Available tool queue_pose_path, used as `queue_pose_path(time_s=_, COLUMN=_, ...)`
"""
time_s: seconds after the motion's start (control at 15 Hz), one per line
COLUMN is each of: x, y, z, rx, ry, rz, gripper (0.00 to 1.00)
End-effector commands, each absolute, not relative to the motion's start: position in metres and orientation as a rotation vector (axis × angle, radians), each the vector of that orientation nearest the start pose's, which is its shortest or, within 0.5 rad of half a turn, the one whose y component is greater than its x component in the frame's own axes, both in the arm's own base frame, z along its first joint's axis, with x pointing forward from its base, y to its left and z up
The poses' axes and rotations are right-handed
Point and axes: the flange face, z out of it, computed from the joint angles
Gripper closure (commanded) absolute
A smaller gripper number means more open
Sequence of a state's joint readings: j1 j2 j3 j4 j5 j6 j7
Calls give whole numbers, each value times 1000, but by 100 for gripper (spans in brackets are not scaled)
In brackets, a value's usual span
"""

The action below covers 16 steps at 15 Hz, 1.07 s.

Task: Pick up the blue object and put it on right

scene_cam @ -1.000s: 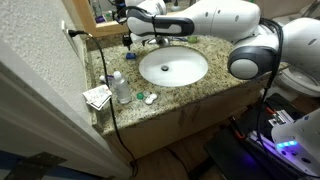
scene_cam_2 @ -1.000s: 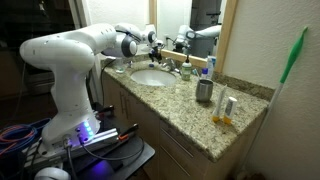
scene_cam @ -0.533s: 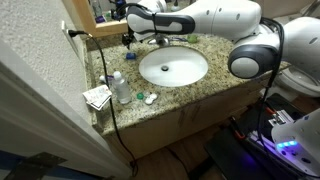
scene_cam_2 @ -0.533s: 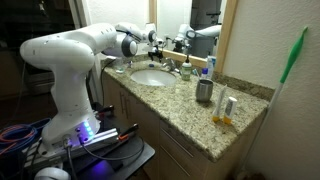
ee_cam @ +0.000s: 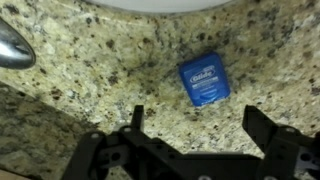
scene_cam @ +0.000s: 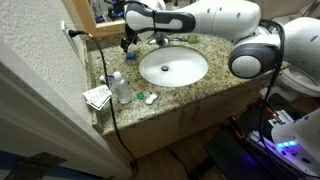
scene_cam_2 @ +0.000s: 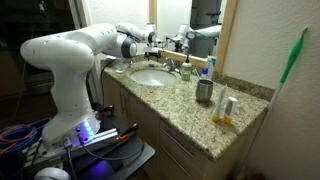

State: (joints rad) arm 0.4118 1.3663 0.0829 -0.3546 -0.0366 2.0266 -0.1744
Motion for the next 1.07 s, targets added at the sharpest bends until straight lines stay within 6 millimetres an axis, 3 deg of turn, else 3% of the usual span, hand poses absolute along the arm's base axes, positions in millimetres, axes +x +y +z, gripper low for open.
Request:
queue_pose_path(time_s=0.0, x=756, y=350, z=264, rx=-2865, ry=-958, rz=-426, gripper=0)
queue_pose_path(time_s=0.53, x=747, y=358, z=243, rx=-2804, ry=-1151, rz=-325, gripper=0)
queue_pose_path(time_s=1.0, x=745, y=362, z=236, rx=-2825, ry=-1129, rz=-343, gripper=0)
